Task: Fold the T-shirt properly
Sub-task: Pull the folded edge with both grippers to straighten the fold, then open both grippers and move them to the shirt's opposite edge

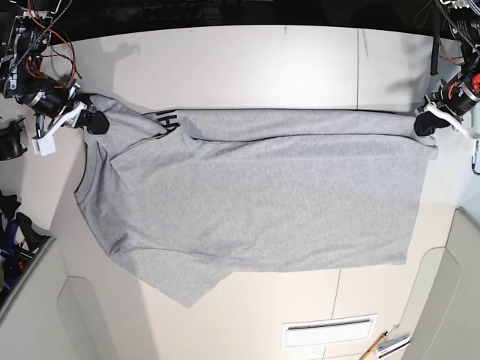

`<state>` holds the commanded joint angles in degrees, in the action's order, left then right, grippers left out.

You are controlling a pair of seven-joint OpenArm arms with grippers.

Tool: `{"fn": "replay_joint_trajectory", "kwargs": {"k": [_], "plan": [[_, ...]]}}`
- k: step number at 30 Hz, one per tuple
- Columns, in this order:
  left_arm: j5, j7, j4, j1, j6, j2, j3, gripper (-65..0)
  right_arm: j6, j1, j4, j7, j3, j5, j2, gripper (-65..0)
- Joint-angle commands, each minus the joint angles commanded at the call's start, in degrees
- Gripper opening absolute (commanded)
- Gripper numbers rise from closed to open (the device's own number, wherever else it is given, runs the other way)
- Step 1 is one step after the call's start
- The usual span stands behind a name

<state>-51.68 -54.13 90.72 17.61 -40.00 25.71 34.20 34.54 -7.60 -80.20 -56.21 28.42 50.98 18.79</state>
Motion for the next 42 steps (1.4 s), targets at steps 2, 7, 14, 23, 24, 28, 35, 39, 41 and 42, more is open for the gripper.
{"fn": "replay_joint_trajectory", "kwargs": {"k": [2, 7, 14, 23, 24, 28, 35, 39, 41, 42], "plan": [[-0.3, -0.2, 2.3, 3.1, 0.0, 0.0, 0.0, -65.0, 0.39, -2.2, -0.3, 0.0, 0.0, 1.4, 1.2, -65.0], [-1.4, -0.3, 8.7, 10.4, 0.0, 0.0, 0.0, -65.0, 0.42, -8.4, -5.3, -0.5, 1.2, 2.0, 1.9, -65.0], [-3.1, -2.5, 12.6, 17.3, 0.0, 0.0, 0.0, -65.0, 0.37, -15.1, -14.4, -1.7, 1.4, 2.2, 5.2, -65.0], [-4.7, -2.9, 13.2, 21.4, 0.0, -0.3, 4.3, -65.0, 0.35, -18.7, -14.9, -2.4, 1.6, 2.4, 7.7, -65.0], [-4.7, -2.9, 13.2, 21.5, 0.0, -0.3, 4.3, -65.0, 0.33, -18.8, -14.9, -2.4, 1.6, 2.4, 8.0, -65.0], [-4.7, -3.6, 13.2, 21.6, 0.0, -0.3, 4.3, -65.0, 0.17, -19.0, -14.9, -2.6, 1.6, 2.4, 8.0, -65.0], [-4.7, -4.0, 12.8, 21.6, 0.0, -0.3, 4.3, -65.0, 0.13, -19.6, -14.8, -2.5, 1.6, 1.7, 8.0, -61.6], [-4.7, -4.0, 10.3, 21.6, 0.0, -0.3, 4.3, -47.2, -0.28, -19.7, -14.7, -2.3, 1.6, 0.2, 8.0, -35.8], [-4.7, -4.0, 9.9, 21.6, 0.0, -0.3, 4.3, -38.1, -0.28, -19.7, -14.7, -1.8, 2.1, 0.0, 8.0, -33.5], [-4.7, -4.0, 9.9, 21.6, 0.0, -0.3, 4.4, -35.9, -0.28, -19.7, -14.7, -1.3, 2.9, 0.0, 8.0, -33.5]]}}
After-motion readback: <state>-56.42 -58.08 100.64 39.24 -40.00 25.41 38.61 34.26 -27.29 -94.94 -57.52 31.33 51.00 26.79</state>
